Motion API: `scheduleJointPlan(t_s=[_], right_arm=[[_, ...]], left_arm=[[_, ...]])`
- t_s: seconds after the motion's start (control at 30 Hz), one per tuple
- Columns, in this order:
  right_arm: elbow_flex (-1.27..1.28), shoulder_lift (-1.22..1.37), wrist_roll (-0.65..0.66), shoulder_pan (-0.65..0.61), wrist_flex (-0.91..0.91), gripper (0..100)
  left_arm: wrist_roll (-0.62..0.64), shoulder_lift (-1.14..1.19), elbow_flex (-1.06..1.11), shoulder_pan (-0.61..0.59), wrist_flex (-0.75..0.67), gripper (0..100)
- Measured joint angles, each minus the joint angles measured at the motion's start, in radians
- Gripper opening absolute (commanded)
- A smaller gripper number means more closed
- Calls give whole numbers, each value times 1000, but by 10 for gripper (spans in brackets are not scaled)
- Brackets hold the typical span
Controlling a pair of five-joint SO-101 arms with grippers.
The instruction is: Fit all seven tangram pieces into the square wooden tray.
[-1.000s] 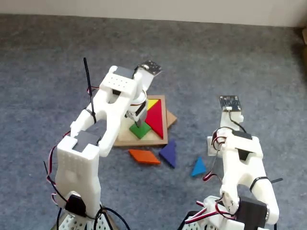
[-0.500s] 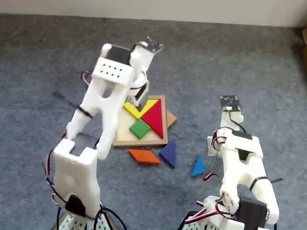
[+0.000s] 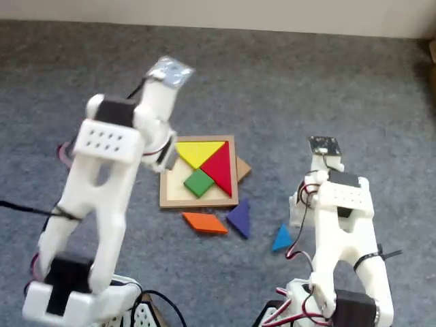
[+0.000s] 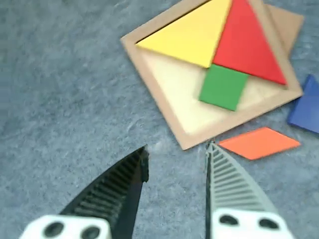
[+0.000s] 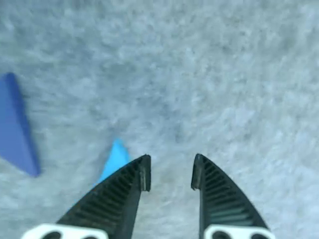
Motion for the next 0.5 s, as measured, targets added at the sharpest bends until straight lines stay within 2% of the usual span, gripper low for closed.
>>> scheduleJointPlan(t_s=[0.17, 0.33, 0.5], right_arm=[[-25, -15, -147, -112, 49, 146], [-25, -26, -170, -193, 55, 146], [-25, -28, -184, -201, 55, 148]], left_arm=[[0, -163, 318, -83, -181, 185], [0, -258, 572, -147, -307, 185], [-23, -295, 767, -201, -448, 185]])
